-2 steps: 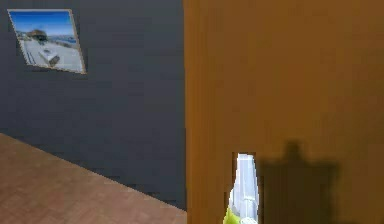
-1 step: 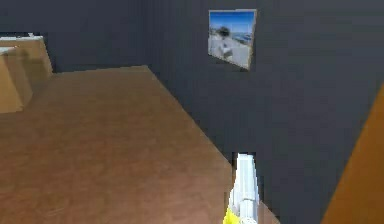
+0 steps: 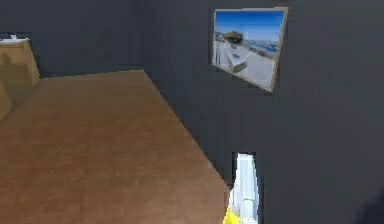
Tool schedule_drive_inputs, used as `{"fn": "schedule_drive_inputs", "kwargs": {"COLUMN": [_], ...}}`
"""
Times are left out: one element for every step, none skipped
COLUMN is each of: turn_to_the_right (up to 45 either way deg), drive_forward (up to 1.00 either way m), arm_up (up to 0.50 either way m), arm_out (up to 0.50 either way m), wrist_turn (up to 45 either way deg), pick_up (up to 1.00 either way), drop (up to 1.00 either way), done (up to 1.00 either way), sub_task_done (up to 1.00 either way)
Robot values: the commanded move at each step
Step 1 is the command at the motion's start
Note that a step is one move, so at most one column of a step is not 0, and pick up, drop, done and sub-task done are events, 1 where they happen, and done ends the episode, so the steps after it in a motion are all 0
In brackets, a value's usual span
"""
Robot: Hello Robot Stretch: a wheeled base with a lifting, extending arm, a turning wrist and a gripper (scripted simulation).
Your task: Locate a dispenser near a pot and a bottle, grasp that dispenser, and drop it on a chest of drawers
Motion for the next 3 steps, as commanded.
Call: {"fn": "schedule_drive_inputs", "kwargs": {"turn_to_the_right": [-45.0, -30.0, 0.0], "drive_forward": [0.00, 0.00, 0.60], "arm_up": [0.00, 0.00, 0.00], "arm_out": [0.00, 0.00, 0.00], "wrist_turn": [0.0, 0.0, 0.0], "pick_up": [0.00, 0.00, 0.00], "drop": [0.00, 0.00, 0.00], "done": [0.00, 0.00, 0.00], "sub_task_done": [0.00, 0.00, 0.00]}}
